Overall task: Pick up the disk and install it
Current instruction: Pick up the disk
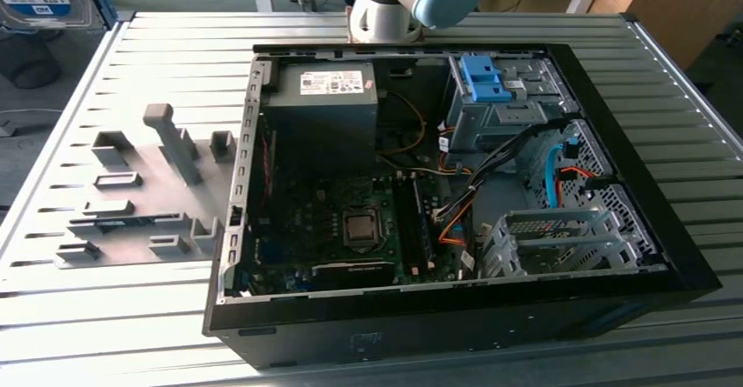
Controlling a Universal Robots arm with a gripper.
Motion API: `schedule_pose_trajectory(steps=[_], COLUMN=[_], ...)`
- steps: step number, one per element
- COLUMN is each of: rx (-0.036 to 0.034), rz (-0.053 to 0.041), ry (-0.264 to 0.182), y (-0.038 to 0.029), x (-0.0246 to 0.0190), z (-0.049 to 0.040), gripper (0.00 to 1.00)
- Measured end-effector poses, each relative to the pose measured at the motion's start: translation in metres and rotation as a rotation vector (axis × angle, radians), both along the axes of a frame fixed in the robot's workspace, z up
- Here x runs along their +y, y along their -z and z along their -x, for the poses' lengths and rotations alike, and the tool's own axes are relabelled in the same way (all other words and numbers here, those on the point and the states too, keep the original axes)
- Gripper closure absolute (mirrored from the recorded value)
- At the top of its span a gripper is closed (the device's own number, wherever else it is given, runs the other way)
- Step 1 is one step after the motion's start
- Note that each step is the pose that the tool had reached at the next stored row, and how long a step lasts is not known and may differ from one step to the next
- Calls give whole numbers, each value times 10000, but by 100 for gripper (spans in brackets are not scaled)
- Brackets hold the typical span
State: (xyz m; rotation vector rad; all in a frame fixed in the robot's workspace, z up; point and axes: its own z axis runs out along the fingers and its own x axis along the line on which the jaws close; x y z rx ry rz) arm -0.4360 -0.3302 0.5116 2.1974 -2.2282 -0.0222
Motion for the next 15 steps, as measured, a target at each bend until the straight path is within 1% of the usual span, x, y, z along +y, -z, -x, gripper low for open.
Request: schedule_pose_trajectory(steps=[6, 12, 13, 15], rx=[0, 1, 0, 0], rz=[0, 0, 0, 0], ry=[0, 0, -1, 1], y=[-8, -8, -8, -8], x=[-3, -114, -126, -130], z=[1, 0, 0, 0], gripper=[64, 64, 64, 64])
